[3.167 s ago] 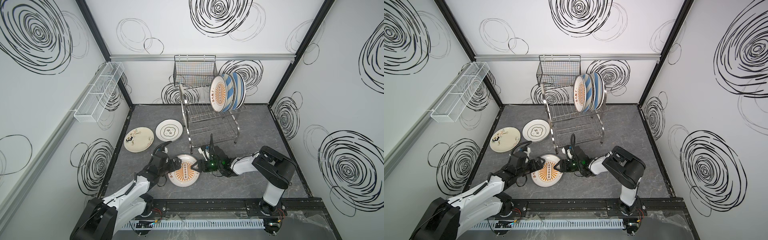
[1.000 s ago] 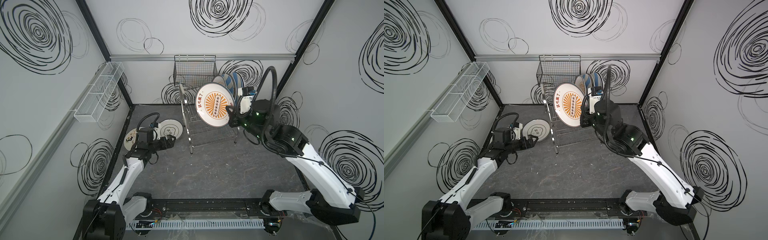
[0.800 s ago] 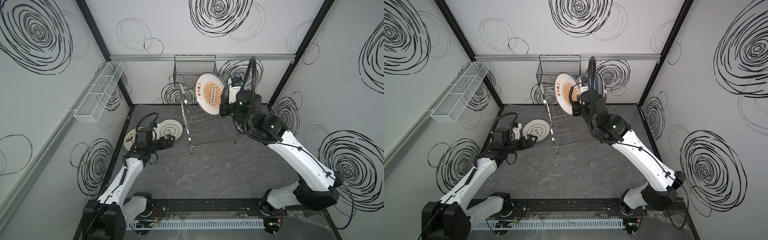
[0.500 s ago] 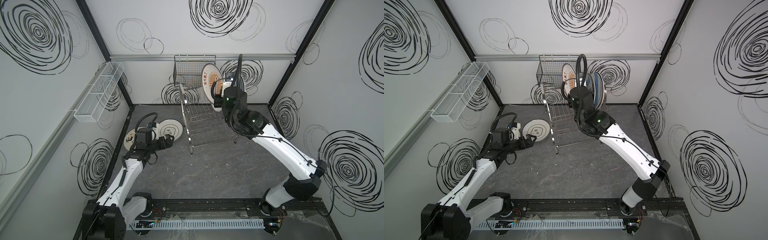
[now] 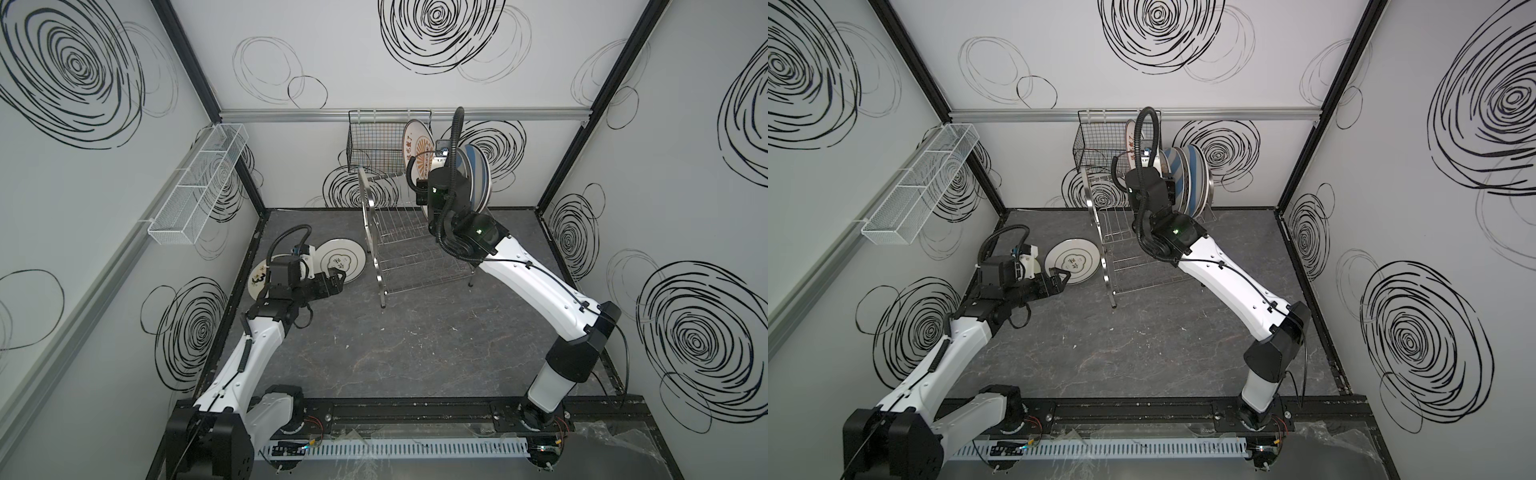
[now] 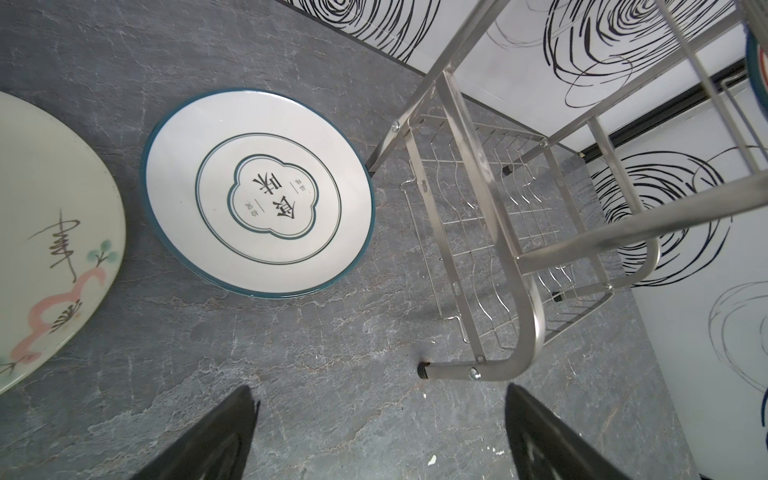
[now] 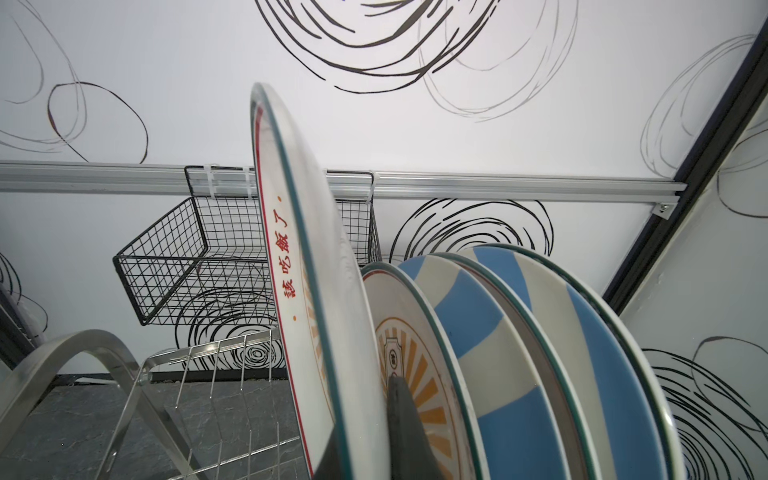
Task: Load the plates into the dish rack
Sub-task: 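Carry the sunburst plate to the rack and lower it into a slot, then open the right gripper and withdraw it from the rack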
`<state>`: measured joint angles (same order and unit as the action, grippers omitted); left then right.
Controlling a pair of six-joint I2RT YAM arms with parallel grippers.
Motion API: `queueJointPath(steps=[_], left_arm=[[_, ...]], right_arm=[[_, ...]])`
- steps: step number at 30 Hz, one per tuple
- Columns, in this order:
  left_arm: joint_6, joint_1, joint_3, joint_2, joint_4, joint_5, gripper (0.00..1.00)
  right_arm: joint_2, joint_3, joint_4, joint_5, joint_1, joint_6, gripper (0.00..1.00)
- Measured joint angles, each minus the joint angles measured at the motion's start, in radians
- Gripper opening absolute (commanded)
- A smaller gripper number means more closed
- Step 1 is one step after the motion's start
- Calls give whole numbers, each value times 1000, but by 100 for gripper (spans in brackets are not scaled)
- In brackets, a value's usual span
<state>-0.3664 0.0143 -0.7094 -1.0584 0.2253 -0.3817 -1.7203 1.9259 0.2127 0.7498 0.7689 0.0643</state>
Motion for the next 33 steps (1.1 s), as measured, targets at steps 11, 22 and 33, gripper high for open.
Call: queueJointPath(steps=[11, 22, 33], left_arm=[[-4, -11, 11, 0, -16, -30, 96], [-7, -22, 12, 0, -18, -48, 96], [-11, -31, 12, 0, -18, -60, 96]], right_arm=[[-18, 0, 0, -23, -38, 38, 0], [-36, 0, 3, -52, -52, 70, 0], [-37, -34, 6, -60, -61, 84, 0]])
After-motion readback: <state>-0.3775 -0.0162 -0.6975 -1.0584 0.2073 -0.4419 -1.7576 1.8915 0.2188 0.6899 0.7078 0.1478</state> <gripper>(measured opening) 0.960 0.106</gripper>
